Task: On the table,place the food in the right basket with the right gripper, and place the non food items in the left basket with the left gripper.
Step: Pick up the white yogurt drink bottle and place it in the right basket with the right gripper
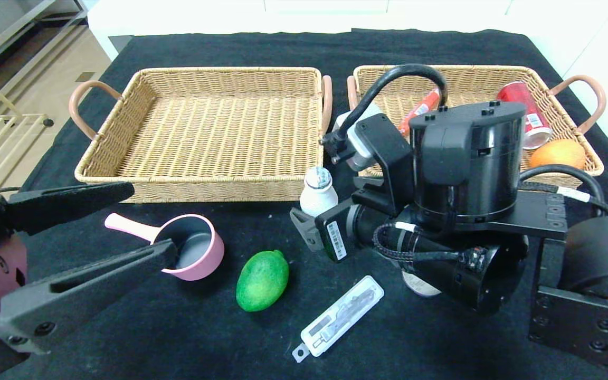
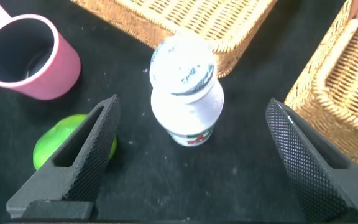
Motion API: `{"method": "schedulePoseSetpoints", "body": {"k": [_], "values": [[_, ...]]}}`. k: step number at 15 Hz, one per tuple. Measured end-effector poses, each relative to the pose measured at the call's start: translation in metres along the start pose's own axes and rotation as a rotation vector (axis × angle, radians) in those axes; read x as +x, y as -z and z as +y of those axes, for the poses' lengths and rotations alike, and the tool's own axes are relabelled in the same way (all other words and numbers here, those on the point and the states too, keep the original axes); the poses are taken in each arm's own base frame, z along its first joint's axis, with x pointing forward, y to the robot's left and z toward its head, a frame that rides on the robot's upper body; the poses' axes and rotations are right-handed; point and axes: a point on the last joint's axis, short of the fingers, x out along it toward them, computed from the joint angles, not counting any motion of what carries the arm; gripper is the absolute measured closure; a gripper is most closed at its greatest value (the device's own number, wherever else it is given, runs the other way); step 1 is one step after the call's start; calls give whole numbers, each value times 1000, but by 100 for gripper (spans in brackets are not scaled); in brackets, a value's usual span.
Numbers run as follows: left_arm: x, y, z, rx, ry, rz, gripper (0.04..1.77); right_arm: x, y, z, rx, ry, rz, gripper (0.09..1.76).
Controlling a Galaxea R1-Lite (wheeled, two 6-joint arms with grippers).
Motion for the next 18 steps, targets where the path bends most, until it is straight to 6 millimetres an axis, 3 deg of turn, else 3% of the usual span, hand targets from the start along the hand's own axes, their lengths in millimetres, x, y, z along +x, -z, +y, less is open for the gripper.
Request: {"method": "schedulePoseSetpoints", "body": {"k": [18], "values": [[1,0,0,0,0,0,9,24,4,4,7,15,-2,14]]}}
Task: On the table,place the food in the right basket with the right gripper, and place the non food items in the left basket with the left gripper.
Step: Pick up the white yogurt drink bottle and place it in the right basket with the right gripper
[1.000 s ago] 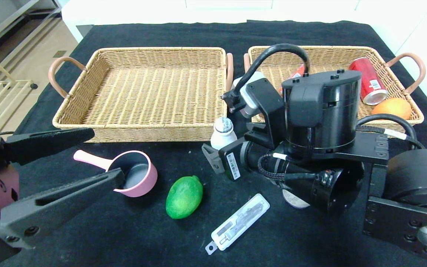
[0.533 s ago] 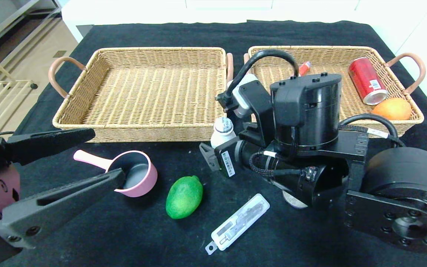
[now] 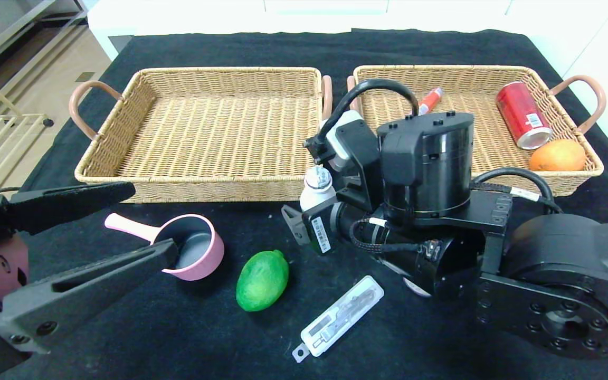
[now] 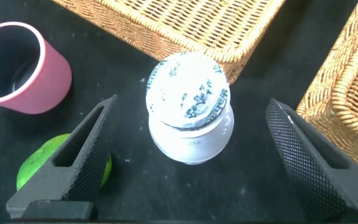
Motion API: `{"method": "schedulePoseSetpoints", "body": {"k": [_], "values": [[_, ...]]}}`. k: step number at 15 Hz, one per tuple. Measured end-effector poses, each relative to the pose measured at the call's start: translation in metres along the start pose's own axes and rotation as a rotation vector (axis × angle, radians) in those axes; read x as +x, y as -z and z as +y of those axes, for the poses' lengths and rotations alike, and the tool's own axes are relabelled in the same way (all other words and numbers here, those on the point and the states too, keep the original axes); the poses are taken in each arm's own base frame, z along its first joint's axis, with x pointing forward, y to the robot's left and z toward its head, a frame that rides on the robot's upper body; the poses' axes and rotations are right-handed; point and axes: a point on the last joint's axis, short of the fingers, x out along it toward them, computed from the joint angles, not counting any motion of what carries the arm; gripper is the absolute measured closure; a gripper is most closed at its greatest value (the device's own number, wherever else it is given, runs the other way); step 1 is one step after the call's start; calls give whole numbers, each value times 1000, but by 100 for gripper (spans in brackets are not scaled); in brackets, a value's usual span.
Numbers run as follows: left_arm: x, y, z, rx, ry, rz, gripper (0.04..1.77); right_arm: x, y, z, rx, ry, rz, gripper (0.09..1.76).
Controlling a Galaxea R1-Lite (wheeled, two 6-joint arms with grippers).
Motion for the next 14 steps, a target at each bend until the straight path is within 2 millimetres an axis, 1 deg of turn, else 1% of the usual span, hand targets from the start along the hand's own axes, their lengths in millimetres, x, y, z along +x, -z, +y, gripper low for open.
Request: {"method": "schedulePoseSetpoints", "body": {"k": [1,3,4,5,6,9,14], "values": [[0,0,0,0,0,0,9,0,0,0,-1,0,1,19],[0,0,0,0,0,1,9,1,1,-1,1,3,3,54],[0,0,0,0,0,0,9,2,2,-1,1,4,4,69],[0,0,0,0,0,0,9,3,2,-2,2,7,4,82],[0,0,0,0,0,1,9,4,3,-3,3,9,4,90],[0,0,0,0,0,0,9,5,4,-4,4,13,4,96],[0,0,0,0,0,1,9,5,4,-4,3,14,5,97]]}}
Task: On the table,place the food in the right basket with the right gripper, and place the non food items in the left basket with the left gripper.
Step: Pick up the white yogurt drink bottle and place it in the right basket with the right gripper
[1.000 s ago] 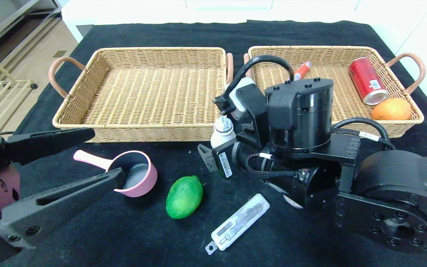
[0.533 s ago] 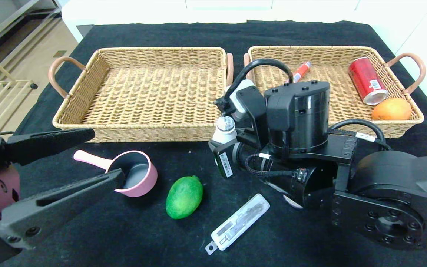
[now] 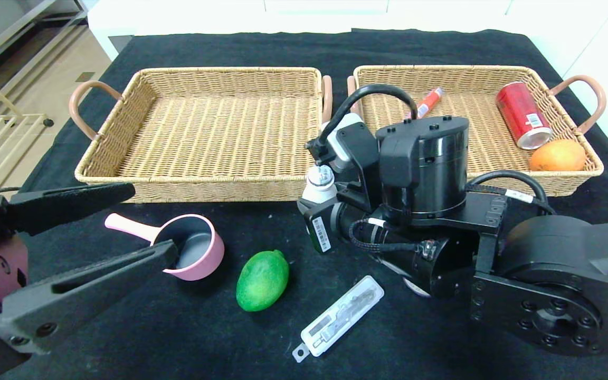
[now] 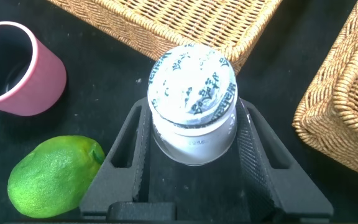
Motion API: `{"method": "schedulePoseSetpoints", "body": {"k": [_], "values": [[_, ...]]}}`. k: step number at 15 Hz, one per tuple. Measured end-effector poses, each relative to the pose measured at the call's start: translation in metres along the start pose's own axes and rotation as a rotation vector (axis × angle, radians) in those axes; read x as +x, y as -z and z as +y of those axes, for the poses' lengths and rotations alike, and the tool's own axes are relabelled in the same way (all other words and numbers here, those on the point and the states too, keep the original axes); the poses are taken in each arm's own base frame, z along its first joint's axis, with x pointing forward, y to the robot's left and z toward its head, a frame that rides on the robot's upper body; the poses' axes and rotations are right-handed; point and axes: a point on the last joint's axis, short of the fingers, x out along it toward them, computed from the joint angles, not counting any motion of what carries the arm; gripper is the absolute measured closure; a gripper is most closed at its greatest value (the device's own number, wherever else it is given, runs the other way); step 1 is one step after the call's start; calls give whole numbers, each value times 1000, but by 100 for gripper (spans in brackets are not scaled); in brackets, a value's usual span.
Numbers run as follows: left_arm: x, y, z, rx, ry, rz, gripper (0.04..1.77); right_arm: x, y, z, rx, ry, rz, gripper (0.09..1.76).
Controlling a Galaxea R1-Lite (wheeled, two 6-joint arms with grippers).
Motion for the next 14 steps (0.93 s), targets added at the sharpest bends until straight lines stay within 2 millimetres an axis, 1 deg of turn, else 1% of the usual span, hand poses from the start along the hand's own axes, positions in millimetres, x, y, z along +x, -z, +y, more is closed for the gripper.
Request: {"method": "schedulePoseSetpoints", "body": {"k": [4,7,14], "values": [[0,1,0,0,1,2,9,-3,-2,2,-1,-9,-3,98],[0,1,0,6,1,4,9,-15,-12,7,3,-30,-30,98],[1,1,0,6,0,4,9,-43,-34,-6,34,29,-91,98]]}}
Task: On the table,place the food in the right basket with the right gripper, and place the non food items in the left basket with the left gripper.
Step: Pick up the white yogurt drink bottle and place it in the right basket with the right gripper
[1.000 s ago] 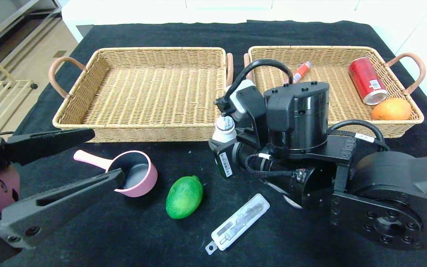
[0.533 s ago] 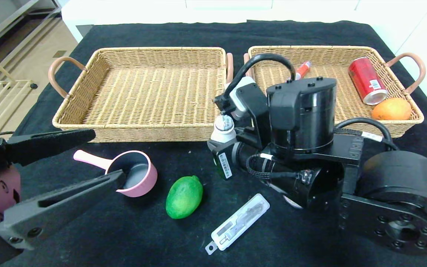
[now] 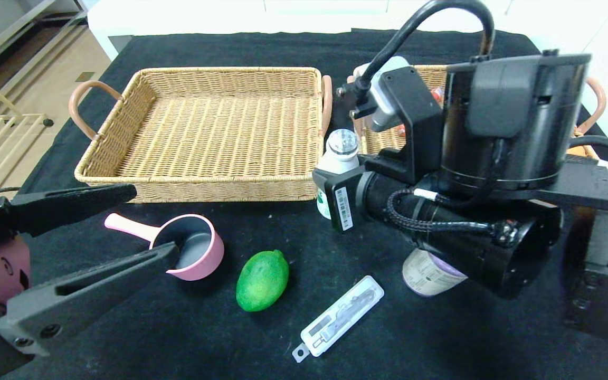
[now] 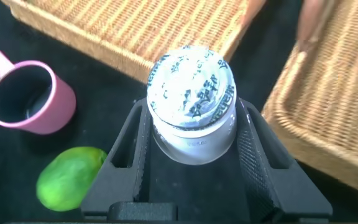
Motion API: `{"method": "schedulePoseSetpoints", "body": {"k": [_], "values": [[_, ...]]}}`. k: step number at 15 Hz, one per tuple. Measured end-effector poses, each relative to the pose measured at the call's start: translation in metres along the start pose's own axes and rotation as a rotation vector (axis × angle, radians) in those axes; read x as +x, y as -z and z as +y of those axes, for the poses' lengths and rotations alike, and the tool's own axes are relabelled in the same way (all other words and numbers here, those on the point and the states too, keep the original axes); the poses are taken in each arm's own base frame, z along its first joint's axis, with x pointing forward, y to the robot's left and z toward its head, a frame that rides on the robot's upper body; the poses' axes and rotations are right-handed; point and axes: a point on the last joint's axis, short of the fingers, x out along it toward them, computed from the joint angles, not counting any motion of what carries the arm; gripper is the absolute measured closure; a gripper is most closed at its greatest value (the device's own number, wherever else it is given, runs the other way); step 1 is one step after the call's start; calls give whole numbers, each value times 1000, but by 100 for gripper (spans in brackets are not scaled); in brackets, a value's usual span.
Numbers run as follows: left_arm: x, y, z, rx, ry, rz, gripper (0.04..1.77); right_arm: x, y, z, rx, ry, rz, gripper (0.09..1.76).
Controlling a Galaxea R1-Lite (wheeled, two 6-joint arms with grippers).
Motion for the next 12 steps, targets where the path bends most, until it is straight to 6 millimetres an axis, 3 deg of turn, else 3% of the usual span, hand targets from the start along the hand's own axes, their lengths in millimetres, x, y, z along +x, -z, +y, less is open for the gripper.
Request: {"method": "schedulePoseSetpoints", "body": {"k": [5,12], "values": [[0,0,0,0,0,0,9,-13,-19,-28,21,64,-40,98],[0,0,0,4,0,-1,9,-2,-43,-76,58,205,-114,98]]}}
